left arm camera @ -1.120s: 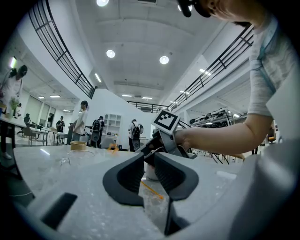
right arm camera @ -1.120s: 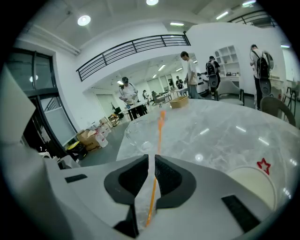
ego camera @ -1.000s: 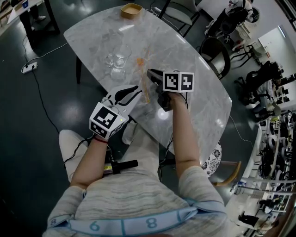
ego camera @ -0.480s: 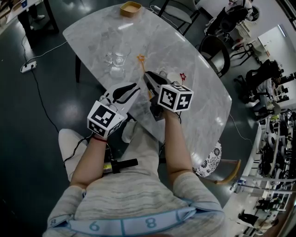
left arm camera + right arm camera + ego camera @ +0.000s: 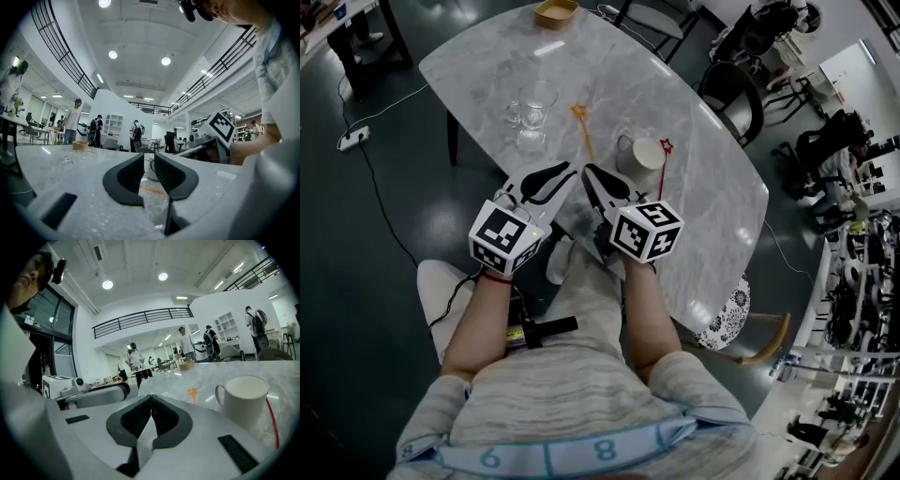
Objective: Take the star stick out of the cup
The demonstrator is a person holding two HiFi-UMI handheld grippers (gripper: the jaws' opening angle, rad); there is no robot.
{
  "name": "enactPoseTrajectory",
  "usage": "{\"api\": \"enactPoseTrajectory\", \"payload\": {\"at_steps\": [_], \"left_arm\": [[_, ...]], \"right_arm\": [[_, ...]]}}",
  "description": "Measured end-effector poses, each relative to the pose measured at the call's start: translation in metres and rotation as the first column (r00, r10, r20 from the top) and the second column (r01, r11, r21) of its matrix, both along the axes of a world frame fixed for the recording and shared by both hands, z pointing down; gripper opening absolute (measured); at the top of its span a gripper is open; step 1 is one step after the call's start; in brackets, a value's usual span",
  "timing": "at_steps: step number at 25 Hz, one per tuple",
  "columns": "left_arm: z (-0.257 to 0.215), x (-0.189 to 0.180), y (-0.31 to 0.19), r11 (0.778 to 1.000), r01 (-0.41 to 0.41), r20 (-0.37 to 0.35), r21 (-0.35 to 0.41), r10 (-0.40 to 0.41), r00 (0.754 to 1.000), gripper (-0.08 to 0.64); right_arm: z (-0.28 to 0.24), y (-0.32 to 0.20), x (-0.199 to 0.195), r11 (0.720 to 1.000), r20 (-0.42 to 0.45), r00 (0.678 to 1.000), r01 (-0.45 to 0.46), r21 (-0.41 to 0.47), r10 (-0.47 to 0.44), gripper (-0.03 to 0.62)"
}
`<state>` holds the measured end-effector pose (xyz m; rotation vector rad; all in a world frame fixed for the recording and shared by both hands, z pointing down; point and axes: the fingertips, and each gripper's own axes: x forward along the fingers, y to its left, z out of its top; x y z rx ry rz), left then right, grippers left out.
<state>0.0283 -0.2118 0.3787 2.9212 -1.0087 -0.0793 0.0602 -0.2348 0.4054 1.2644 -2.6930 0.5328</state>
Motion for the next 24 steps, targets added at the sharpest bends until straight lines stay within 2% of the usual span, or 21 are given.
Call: {"api": "enactPoseTrajectory", "payload": {"at_steps": [13, 24], "left_arm": [[0.000, 0.000, 0.004, 1.000, -0.008, 0.006, -0.003, 0.008, 1.000, 0.063], [0.001, -0.001, 0.007, 1.000, -0.006, 0.006, 0.001, 0.006, 1.000, 0.063]], "right_arm": [[0.004, 0.020, -0.001, 0.999, 0.032, 0.999, 0.017, -0.028, -0.016, 0.009], [0.008, 0.024, 0.001, 0.999, 0.021, 1.000, 0.020, -0.036, -0.019, 0.009]]}}
